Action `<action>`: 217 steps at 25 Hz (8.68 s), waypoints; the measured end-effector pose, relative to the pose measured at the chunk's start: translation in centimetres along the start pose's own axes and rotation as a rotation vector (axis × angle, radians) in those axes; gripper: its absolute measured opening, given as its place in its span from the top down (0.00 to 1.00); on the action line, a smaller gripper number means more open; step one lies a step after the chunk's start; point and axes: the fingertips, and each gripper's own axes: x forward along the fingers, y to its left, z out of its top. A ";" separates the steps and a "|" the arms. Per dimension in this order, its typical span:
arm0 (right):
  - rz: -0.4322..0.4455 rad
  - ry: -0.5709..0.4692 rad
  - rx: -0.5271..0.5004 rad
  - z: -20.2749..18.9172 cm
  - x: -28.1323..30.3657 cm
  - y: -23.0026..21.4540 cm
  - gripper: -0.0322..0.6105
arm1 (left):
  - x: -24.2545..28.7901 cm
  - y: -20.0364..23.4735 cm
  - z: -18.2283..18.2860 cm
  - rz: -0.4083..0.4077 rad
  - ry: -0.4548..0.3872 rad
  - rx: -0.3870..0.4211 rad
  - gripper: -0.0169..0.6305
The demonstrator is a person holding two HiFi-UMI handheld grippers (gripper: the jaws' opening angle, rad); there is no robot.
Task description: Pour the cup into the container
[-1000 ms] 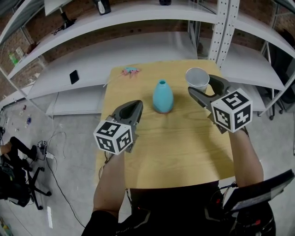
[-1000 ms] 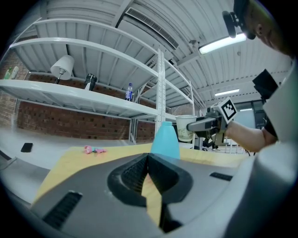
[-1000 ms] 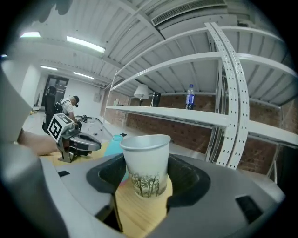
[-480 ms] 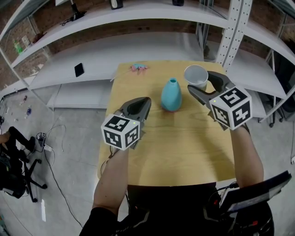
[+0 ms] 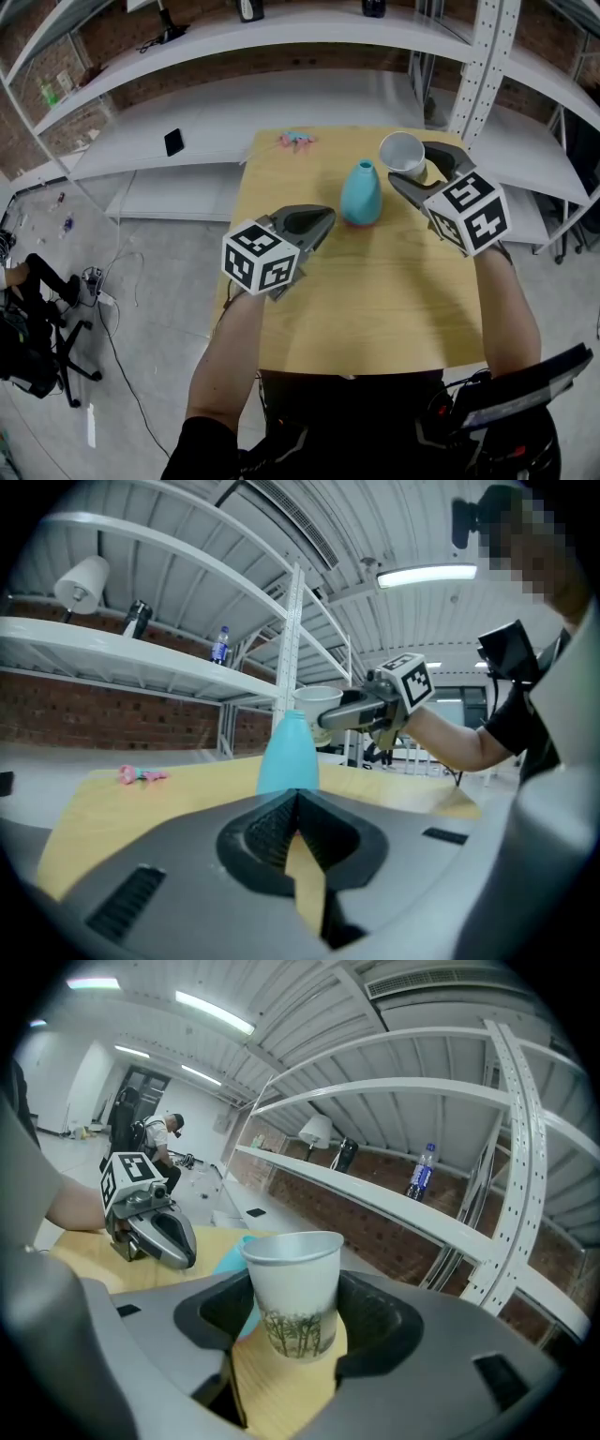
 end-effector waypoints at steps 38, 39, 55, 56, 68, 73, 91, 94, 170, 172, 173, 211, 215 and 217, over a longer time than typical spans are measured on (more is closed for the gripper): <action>-0.089 0.211 -0.479 1.6 1.5 0.4 0.51 | 0.1 -2.9 0.4 -0.158 -0.027 0.048 0.97; -0.089 0.215 -0.485 1.6 1.5 0.4 0.51 | 0.1 -2.9 0.4 -0.159 -0.028 0.049 0.97; -0.112 0.260 -0.583 2.1 1.6 0.4 0.51 | 0.0 -3.0 0.4 -0.166 -0.033 0.051 0.97; -0.112 0.261 -0.586 2.1 1.6 0.4 0.51 | 0.0 -3.0 0.4 -0.166 -0.033 0.051 0.97; -0.120 0.271 -0.633 2.4 1.5 0.5 0.51 | -0.1 -3.1 0.5 -0.166 -0.037 0.051 0.97; -0.122 0.275 -0.641 2.4 1.5 0.6 0.51 | -0.1 -3.1 0.5 -0.166 -0.037 0.053 0.97; -0.125 0.293 -0.661 2.1 1.8 0.6 0.51 | -0.1 -2.9 0.4 -0.165 -0.039 0.053 0.97; -0.129 0.292 -0.658 2.1 1.7 0.5 0.51 | -0.1 -3.0 0.5 -0.166 -0.039 0.053 0.97; -0.072 -0.037 0.553 -12.5 -3.4 -4.7 0.44 | 0.3 -2.0 0.1 -0.105 -0.002 0.029 0.97; -0.085 -0.055 0.552 -12.0 -4.5 -4.5 0.44 | 0.2 -1.9 0.1 -0.086 -0.008 0.026 0.97; -0.090 -0.064 0.553 -11.8 -5.0 -4.4 0.44 | 0.0 -1.8 0.1 -0.069 -0.002 0.028 0.97; -0.074 -0.237 0.503 -8.8 -20.1 8.8 0.95 | -9.5 -20.1 4.2 0.122 -0.250 0.005 0.97; -0.063 -0.237 0.487 -8.8 -24.5 12.6 0.95 | -11.5 -25.2 3.1 0.115 -0.240 0.006 0.97; -0.061 -0.238 0.481 -8.9 -27.0 14.5 0.95 | -12.7 -28.1 2.4 0.098 -0.236 0.011 0.97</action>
